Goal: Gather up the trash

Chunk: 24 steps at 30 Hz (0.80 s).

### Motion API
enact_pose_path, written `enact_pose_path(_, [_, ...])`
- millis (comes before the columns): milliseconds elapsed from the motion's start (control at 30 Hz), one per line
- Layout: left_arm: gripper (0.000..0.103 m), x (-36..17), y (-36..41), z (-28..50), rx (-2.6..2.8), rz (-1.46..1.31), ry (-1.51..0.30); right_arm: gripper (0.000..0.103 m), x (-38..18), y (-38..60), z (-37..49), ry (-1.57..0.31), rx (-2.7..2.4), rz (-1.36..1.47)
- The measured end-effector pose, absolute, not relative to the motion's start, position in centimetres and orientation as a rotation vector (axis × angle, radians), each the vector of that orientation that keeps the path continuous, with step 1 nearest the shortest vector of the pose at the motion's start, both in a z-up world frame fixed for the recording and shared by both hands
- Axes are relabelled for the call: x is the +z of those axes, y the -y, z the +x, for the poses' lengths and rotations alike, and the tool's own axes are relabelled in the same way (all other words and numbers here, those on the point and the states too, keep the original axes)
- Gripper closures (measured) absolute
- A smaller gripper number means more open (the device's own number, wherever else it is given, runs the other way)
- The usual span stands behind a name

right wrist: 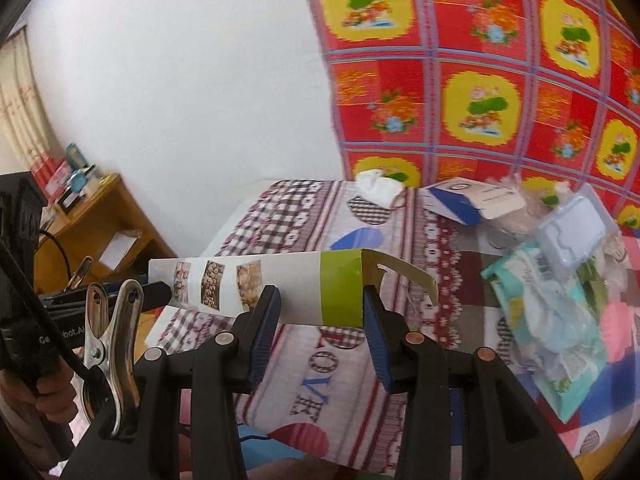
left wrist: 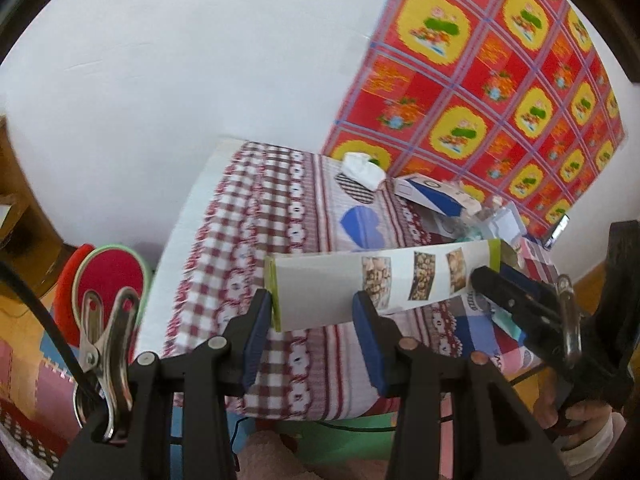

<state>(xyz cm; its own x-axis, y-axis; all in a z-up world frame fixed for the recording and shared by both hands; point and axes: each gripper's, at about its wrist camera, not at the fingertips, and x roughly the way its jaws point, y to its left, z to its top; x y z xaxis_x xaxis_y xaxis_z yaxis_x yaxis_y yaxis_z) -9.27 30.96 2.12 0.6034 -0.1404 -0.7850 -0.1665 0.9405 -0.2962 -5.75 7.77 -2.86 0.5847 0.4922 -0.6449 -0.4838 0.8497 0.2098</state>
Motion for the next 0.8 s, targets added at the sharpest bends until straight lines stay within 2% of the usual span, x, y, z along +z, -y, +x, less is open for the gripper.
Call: enact_pose_path(800, [0.059,1.2,-44.5,-16.6,0.321,-0.493,-0.849,0.060,-2.7,-23.4,-6.3,-0.736,0.862,-0.143])
